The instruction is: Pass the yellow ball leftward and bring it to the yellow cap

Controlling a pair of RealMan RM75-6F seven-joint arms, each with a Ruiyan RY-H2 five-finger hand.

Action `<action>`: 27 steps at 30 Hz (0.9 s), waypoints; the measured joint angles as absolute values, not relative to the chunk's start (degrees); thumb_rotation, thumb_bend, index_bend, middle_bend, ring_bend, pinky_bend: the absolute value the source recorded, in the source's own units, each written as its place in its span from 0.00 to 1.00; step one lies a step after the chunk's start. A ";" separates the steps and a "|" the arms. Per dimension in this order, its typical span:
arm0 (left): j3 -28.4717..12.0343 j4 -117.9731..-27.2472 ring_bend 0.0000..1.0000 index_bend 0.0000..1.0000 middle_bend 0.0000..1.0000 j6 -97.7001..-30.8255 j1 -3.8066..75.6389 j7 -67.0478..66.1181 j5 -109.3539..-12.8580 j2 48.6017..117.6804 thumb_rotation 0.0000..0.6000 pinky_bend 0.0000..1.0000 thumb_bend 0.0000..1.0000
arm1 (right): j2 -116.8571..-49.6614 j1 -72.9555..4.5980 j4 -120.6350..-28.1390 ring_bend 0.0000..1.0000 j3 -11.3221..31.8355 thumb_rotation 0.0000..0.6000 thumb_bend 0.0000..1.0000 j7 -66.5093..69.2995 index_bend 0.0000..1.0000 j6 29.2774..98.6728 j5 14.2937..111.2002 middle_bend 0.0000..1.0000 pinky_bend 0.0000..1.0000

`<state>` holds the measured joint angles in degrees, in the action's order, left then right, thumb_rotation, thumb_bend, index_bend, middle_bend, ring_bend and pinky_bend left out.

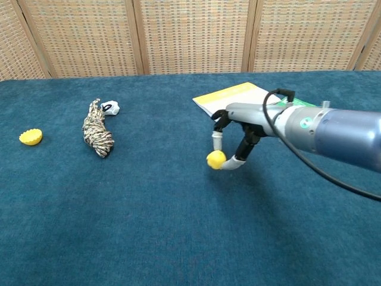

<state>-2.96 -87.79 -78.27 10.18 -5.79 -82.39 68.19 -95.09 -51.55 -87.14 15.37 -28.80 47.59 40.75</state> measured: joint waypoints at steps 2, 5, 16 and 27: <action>-2.98 -87.70 0.00 0.00 0.00 -77.85 10.32 -5.43 -82.18 68.07 1.00 0.00 0.00 | -97.07 -53.19 -86.56 0.00 15.41 1.00 0.26 -29.42 0.55 47.23 39.94 0.00 0.00; -3.03 -87.54 0.00 0.00 0.00 -77.44 10.50 -5.14 -81.91 67.94 1.00 0.00 0.00 | -100.16 -55.62 -85.22 0.00 15.53 1.00 0.26 -30.50 0.55 46.83 38.42 0.00 0.00; -2.99 -86.52 0.00 0.00 0.00 -76.21 10.97 -4.18 -81.32 67.97 1.00 0.00 0.00 | -107.82 -62.62 -81.44 0.00 17.09 1.00 0.26 -33.71 0.55 47.83 33.60 0.00 0.00; -3.01 -85.97 0.00 0.00 0.00 -75.49 11.31 -4.12 -80.73 68.03 1.00 0.00 0.00 | -112.29 -64.22 -76.11 0.00 15.98 1.00 0.25 -33.39 0.53 48.23 31.65 0.00 0.00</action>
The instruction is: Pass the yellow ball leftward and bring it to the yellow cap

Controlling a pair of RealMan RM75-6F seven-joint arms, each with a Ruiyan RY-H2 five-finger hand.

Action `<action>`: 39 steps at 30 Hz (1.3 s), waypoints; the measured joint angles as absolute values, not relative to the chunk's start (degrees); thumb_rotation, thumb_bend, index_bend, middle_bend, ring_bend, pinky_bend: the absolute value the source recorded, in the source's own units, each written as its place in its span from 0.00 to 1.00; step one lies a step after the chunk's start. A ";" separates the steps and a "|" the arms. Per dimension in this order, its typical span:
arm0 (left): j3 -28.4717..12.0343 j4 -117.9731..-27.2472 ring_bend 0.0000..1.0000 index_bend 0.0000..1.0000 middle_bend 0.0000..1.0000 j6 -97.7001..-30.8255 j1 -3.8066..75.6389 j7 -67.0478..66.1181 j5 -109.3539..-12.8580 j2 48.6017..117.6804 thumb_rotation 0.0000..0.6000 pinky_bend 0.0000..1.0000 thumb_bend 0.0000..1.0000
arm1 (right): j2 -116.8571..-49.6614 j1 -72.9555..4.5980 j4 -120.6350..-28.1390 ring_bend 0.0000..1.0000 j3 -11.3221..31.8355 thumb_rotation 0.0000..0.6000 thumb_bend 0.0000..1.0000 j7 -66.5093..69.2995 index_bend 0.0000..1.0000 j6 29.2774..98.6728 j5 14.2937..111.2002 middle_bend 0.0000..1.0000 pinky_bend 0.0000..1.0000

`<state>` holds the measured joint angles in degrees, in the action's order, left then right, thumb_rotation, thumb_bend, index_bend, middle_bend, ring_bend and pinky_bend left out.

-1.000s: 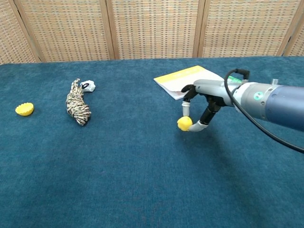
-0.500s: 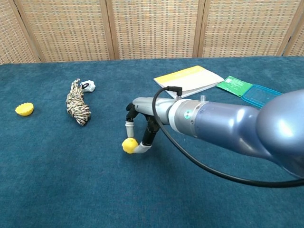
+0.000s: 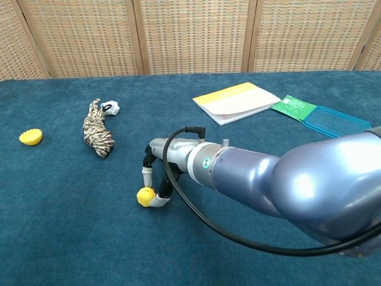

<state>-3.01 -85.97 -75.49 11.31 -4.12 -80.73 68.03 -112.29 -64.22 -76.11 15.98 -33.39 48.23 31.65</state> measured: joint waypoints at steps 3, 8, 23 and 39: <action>-3.06 -85.90 0.00 0.00 0.00 -75.42 11.36 -4.22 -80.54 68.07 1.00 0.00 0.00 | -112.32 -64.24 -75.78 0.00 15.50 1.00 0.12 -33.63 0.40 48.29 31.52 0.00 0.00; -3.08 -85.94 0.00 0.00 0.00 -75.51 11.37 -4.35 -80.48 68.08 1.00 0.00 0.00 | -111.22 -64.26 -76.58 0.00 15.06 1.00 0.00 -34.27 0.25 48.06 31.07 0.00 0.00; -2.66 -86.47 0.00 0.00 0.00 -76.65 10.93 -4.61 -81.27 68.02 1.00 0.00 0.00 | -96.40 -60.39 -94.36 0.00 13.31 1.00 0.00 -35.85 0.24 55.76 36.52 0.00 0.00; -1.06 -92.40 0.00 0.00 0.00 -72.22 14.65 -7.56 -85.69 67.64 1.00 0.00 0.00 | -74.32 -33.97 -83.05 0.00 -0.75 1.00 0.00 -0.33 0.10 80.74 80.53 0.00 0.00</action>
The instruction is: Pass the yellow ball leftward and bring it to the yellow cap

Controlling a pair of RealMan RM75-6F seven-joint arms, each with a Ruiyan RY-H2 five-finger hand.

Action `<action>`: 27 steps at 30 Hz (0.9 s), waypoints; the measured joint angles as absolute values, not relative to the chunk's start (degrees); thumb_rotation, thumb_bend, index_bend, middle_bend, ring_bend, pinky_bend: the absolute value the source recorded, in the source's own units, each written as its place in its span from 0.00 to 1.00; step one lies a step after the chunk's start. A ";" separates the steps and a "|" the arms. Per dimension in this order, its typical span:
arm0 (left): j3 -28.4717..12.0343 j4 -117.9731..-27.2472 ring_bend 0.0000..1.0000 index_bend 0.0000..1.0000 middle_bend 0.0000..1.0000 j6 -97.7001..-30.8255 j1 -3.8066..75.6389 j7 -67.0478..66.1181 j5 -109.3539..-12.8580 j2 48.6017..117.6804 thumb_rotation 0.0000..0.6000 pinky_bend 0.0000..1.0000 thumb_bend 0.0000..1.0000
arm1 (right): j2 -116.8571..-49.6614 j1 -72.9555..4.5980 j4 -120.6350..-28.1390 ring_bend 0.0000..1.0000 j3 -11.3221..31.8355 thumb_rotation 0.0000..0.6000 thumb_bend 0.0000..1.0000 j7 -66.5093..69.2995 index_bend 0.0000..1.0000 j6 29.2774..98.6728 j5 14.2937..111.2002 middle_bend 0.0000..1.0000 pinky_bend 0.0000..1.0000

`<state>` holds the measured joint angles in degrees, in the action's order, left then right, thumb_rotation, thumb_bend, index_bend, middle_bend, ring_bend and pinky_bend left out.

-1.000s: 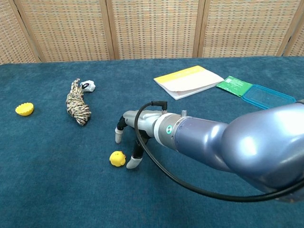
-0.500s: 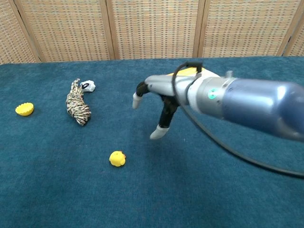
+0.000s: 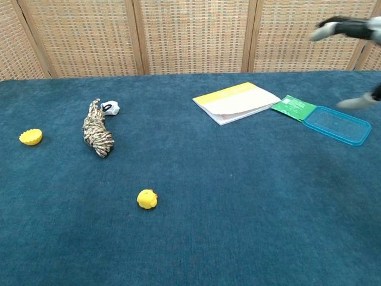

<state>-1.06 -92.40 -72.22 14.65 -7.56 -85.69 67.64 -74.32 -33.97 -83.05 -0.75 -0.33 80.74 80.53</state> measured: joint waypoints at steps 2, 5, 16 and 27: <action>-1.25 -94.34 0.00 0.00 0.00 -71.07 15.95 -8.75 -86.38 67.00 1.00 0.00 0.00 | -72.84 -29.76 -79.62 0.00 -2.17 1.00 0.00 2.67 0.09 84.56 82.03 0.00 0.00; -1.75 -97.06 0.00 0.00 0.00 -69.35 17.83 -11.51 -86.95 66.19 1.00 0.00 0.00 | -70.47 -24.69 -77.11 0.00 -3.67 1.00 0.00 4.46 0.04 88.13 83.23 0.00 0.00; -4.42 -103.41 0.00 0.07 0.00 -55.49 28.41 -22.01 -83.13 69.47 1.00 0.00 0.00 | -66.06 -16.01 -90.81 0.00 -4.39 1.00 0.00 -2.32 0.02 90.53 81.34 0.00 0.00; -5.72 -97.53 0.00 0.29 0.00 -49.16 35.71 -30.93 -72.53 81.65 1.00 0.00 0.11 | -66.34 -13.97 -90.89 0.00 -2.39 1.00 0.00 -3.39 0.04 88.66 82.46 0.00 0.00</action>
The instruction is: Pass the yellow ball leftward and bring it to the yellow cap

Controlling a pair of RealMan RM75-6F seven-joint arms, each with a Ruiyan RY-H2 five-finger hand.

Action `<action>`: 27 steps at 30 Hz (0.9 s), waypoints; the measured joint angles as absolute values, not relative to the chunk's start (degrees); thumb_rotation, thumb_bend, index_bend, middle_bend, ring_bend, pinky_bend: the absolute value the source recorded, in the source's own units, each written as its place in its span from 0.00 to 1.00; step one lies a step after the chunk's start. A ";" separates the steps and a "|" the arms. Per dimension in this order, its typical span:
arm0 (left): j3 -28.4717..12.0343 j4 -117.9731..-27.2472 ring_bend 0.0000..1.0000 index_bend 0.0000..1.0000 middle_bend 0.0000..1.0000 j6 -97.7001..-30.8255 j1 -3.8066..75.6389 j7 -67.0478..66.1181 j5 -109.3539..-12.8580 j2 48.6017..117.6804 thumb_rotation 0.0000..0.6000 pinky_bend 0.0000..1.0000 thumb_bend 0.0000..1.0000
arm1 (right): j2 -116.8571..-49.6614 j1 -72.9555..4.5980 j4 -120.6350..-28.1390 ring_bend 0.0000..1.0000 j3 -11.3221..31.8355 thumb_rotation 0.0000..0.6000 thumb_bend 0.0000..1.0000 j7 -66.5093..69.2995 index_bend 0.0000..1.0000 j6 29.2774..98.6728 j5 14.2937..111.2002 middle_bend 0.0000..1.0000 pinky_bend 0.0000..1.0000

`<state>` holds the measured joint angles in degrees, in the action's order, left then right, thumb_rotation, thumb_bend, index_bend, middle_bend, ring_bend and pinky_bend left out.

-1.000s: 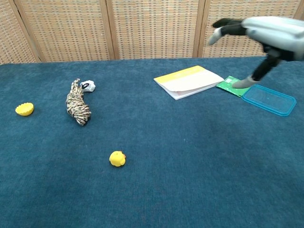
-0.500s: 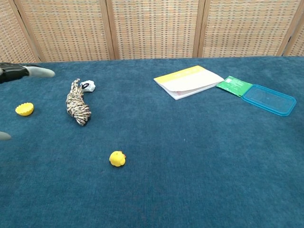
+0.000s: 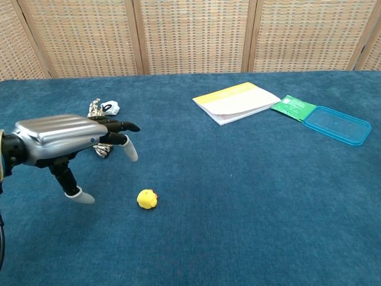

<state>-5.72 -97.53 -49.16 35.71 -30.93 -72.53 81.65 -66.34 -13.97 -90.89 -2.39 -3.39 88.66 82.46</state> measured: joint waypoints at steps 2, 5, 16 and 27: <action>-5.70 -96.74 0.00 0.31 0.00 -48.59 36.38 -31.35 -71.56 82.67 1.00 0.00 0.15 | -66.33 -13.86 -90.90 0.00 -2.15 1.00 0.00 -3.33 0.04 88.38 82.47 0.00 0.00; -5.65 -95.10 0.00 0.33 0.00 -48.00 37.42 -31.90 -70.32 84.42 1.00 0.00 0.23 | -66.35 -13.65 -90.93 0.00 -1.56 1.00 0.00 -3.31 0.04 87.83 82.53 0.00 0.00; -5.23 -88.78 0.00 0.35 0.00 -45.39 41.66 -29.89 -69.79 90.57 1.00 0.00 0.30 | -66.90 -12.71 -90.10 0.00 0.44 1.00 0.00 -2.71 0.06 86.92 83.36 0.00 0.00; -3.95 -87.67 0.00 0.39 0.00 -46.73 42.74 -30.06 -69.22 92.22 1.00 0.00 0.30 | -66.95 -11.97 -89.65 0.00 1.83 1.00 0.00 -2.14 0.07 85.69 83.76 0.00 0.00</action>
<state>-3.95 -87.67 -46.73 42.74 -30.06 -69.22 92.22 -66.95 -11.97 -89.65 1.83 -2.14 85.69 83.76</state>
